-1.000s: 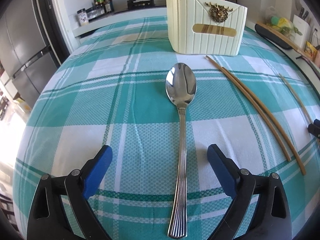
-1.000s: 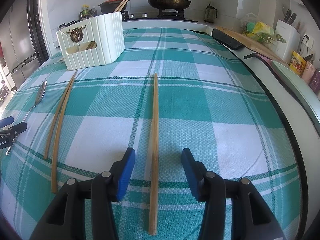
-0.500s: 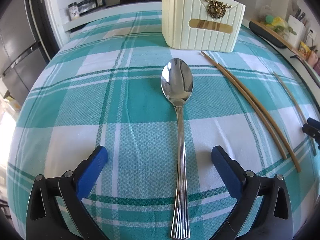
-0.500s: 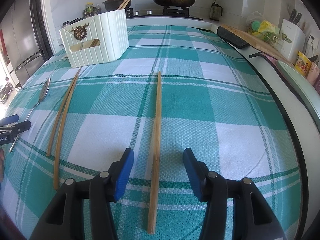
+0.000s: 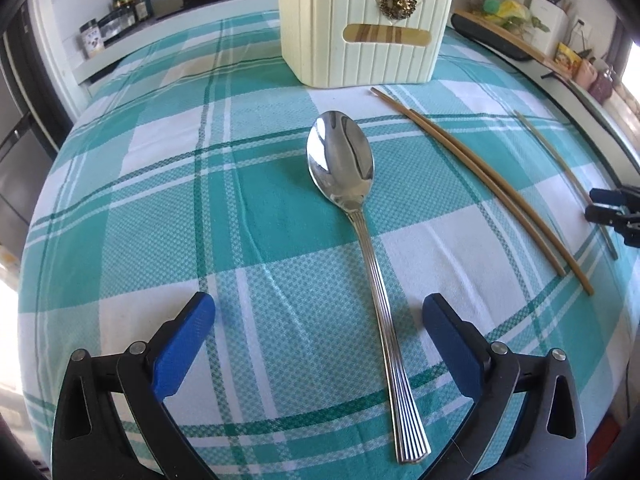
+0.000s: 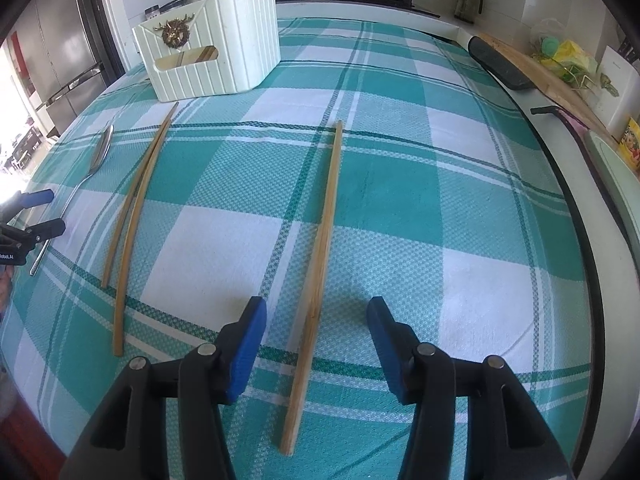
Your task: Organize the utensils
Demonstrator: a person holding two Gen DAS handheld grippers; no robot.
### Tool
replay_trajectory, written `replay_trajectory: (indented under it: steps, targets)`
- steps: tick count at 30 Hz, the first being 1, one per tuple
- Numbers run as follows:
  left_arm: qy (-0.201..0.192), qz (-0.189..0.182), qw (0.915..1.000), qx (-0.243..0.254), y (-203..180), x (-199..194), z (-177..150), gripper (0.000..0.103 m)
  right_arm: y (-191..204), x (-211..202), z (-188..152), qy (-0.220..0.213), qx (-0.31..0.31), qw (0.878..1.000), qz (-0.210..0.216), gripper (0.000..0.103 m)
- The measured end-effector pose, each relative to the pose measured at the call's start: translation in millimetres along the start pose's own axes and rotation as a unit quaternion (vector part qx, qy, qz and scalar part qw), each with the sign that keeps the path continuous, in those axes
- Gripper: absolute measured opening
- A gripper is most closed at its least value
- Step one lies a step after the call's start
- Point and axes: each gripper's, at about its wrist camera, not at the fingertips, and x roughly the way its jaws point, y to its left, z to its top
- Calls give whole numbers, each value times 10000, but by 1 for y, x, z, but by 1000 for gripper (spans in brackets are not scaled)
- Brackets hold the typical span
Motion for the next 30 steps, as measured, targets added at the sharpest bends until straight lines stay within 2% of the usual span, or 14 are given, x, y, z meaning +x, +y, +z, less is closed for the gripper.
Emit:
replay_trajectory:
  steps: [2, 10, 15, 17, 18, 19, 20, 22, 25, 30]
  targets:
    - [-9, -92, 10000, 31, -3, 3, 8, 102, 1, 3, 6, 69, -22, 10000, 2, 56]
    - [271, 236, 9993, -42, -15, 24, 43, 101, -2, 25, 49, 395, -50, 9992, 93, 56]
    - [299, 198, 9994, 11, -17, 36, 62, 99, -5, 42, 84, 383, 81, 9992, 5, 46]
    - [301, 187, 9994, -26, -14, 40, 70, 92, -10, 49, 98, 392, 240, 9989, 35, 25]
    - [290, 159, 9994, -34, -14, 40, 74, 89, -13, 51, 105, 371, 339, 9987, 32, 19]
    - [257, 123, 9996, -27, -14, 40, 77, 78, -16, 55, 110, 376, 411, 9984, 50, 7]
    - [209, 129, 9997, 5, -15, 39, 79, 62, -20, 59, 116, 355, 470, 9982, 120, 6]
    - [115, 66, 9999, 65, -15, 38, 84, 42, -25, 64, 124, 300, 620, 9974, 193, 6]
    - [18, -22, 10000, -94, -9, 31, 81, 41, -33, 56, 128, 17, 1007, 9940, 420, 6]
    - [-748, -329, 9959, -387, 2, -22, 62, 41, -30, -7, 116, -987, 1018, 9877, 666, 6]
